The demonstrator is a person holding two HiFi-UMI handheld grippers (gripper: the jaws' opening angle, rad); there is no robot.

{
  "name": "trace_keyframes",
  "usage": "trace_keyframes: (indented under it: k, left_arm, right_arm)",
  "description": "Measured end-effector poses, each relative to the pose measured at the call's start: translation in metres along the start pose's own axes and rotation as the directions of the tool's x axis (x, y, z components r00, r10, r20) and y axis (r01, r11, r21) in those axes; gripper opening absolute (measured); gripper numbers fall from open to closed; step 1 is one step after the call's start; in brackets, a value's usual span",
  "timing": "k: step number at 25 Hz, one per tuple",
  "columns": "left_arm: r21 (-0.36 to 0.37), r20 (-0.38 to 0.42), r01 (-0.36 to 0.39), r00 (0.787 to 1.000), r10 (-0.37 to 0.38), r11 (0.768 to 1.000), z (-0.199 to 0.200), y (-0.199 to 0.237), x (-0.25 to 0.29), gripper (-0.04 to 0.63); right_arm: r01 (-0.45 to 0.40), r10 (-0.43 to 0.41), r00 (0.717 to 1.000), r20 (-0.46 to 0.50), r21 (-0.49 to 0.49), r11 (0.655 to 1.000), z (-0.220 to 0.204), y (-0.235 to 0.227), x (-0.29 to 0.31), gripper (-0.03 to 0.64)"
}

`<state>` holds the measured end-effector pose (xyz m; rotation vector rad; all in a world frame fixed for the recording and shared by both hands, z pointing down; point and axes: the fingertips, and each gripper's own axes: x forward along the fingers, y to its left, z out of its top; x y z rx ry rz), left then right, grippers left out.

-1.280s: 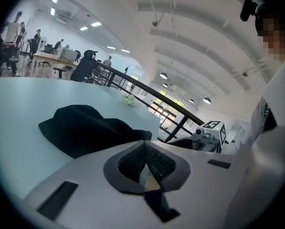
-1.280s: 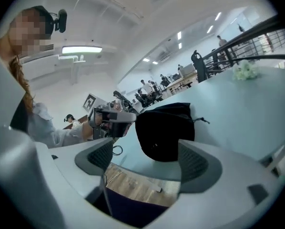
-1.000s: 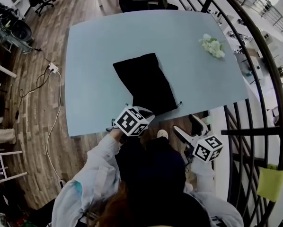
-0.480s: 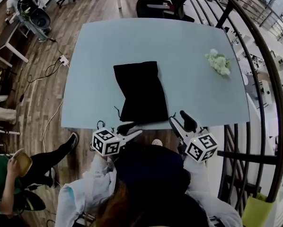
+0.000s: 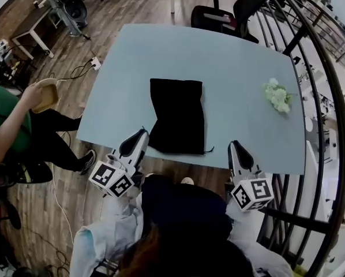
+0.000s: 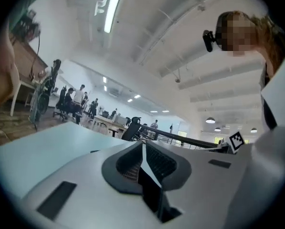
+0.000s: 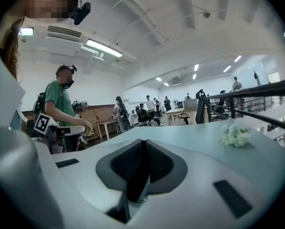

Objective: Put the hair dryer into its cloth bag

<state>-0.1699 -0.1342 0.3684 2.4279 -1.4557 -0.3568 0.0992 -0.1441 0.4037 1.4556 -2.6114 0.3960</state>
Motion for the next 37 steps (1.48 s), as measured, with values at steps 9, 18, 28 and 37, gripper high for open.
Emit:
trace_keyframes:
  k: [9, 18, 28, 37]
  left_arm:
    - [0.260, -0.081, -0.062, 0.993, 0.086, 0.964, -0.016, -0.017, 0.008, 0.015]
    - [0.272, -0.125, -0.028, 0.990, 0.064, 0.962, -0.037, -0.031, 0.029, 0.015]
    - [0.232, -0.139, -0.028, 0.988, 0.061, 0.972, -0.048, -0.026, 0.040, 0.015]
    - [0.231, -0.157, -0.023, 0.986, 0.060, 0.973, -0.050, -0.024, 0.050, 0.015]
  right_arm:
    - [0.055, -0.058, 0.996, -0.064, -0.039, 0.998, -0.004, -0.013, -0.002, 0.008]
    - [0.109, -0.114, 0.988, -0.104, -0.051, 0.993, -0.017, -0.040, -0.019, 0.008]
    - [0.089, -0.094, 0.987, -0.130, -0.043, 0.995, -0.026, -0.039, -0.013, 0.008]
    - [0.098, -0.101, 0.985, -0.140, -0.031, 0.995, -0.027, -0.044, -0.011, 0.007]
